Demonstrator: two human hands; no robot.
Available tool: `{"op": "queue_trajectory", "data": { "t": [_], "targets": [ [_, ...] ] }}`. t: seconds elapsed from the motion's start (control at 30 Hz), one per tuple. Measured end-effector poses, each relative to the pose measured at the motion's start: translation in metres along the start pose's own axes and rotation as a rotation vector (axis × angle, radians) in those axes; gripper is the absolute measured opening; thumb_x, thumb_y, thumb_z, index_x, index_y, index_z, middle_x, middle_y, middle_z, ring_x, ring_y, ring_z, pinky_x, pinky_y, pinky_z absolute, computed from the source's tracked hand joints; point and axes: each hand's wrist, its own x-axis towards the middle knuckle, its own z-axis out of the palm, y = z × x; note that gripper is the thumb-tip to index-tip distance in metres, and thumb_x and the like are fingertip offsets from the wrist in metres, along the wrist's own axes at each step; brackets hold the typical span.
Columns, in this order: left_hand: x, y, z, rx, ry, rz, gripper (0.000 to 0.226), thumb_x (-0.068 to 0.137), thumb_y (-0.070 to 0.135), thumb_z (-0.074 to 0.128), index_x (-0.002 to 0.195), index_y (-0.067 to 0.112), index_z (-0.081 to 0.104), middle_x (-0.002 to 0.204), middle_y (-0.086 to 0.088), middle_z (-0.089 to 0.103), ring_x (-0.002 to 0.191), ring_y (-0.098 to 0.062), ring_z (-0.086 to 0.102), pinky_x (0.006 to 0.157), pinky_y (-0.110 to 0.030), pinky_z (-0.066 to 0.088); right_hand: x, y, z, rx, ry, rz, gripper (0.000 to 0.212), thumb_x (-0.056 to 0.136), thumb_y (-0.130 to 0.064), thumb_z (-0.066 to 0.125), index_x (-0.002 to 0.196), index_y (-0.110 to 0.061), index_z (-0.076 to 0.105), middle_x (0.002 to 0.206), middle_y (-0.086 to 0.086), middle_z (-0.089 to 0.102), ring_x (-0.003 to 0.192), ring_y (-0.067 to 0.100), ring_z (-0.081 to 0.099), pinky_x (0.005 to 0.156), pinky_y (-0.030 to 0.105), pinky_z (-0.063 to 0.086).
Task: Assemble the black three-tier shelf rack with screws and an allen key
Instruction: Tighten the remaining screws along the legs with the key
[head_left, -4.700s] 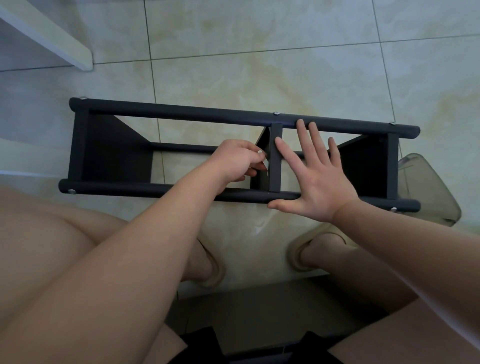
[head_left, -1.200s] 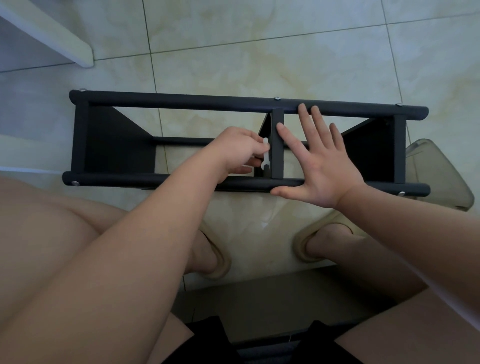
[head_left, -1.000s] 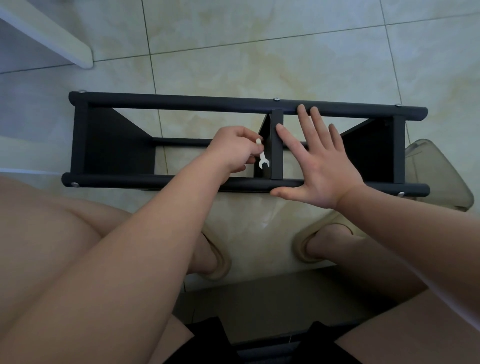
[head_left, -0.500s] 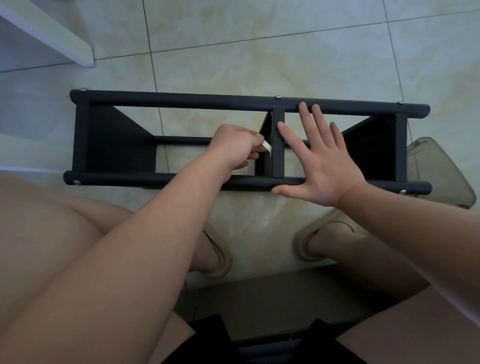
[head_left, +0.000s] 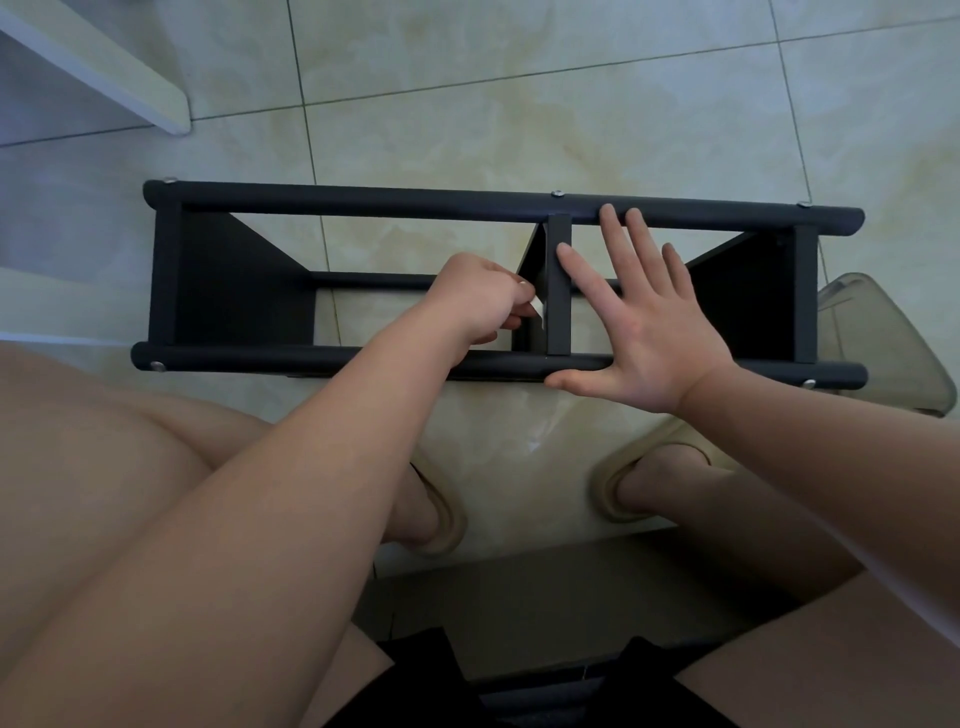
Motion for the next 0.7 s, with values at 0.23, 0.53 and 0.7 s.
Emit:
{"op": "queue_trajectory", "data": {
  "t": [0.23,0.53,0.7],
  "targets": [
    [0.0003,0.0014,-0.0027,-0.078,-0.031,-0.043,0.006,0.095,0.023,0.063,0.092,0.021,0.068,0.073,0.009,0.075,0.078,-0.008,0.07,0.079,-0.031,0.051,-0.0004,0.0,-0.0004,0.007,0.004,-0.003,0.114,0.074,-0.095,0.033,0.163,-0.028,0.007,0.169,0.016,-0.01,0.156,0.038,-0.01,0.121,0.067,0.012],
    [-0.0023,0.004,-0.0015,-0.061,-0.097,-0.089,0.019,0.099,0.03,0.058,0.107,0.015,0.067,0.072,0.008,0.075,0.081,-0.011,0.07,0.083,-0.032,0.05,-0.0003,0.0003,0.0002,-0.002,0.005,-0.004,0.114,0.075,-0.094,0.033,0.163,-0.028,0.006,0.169,0.016,-0.011,0.156,0.038,-0.01,0.121,0.067,0.013],
    [-0.0017,0.0036,-0.0029,-0.052,-0.132,-0.12,0.017,0.101,0.028,0.054,0.105,0.016,0.065,0.079,0.006,0.076,0.085,-0.012,0.071,0.084,-0.032,0.05,-0.0007,-0.0004,-0.0001,0.001,0.001,-0.004,0.114,0.075,-0.094,0.034,0.163,-0.027,0.007,0.169,0.016,-0.011,0.156,0.038,-0.01,0.12,0.067,0.013]
  ]
}}
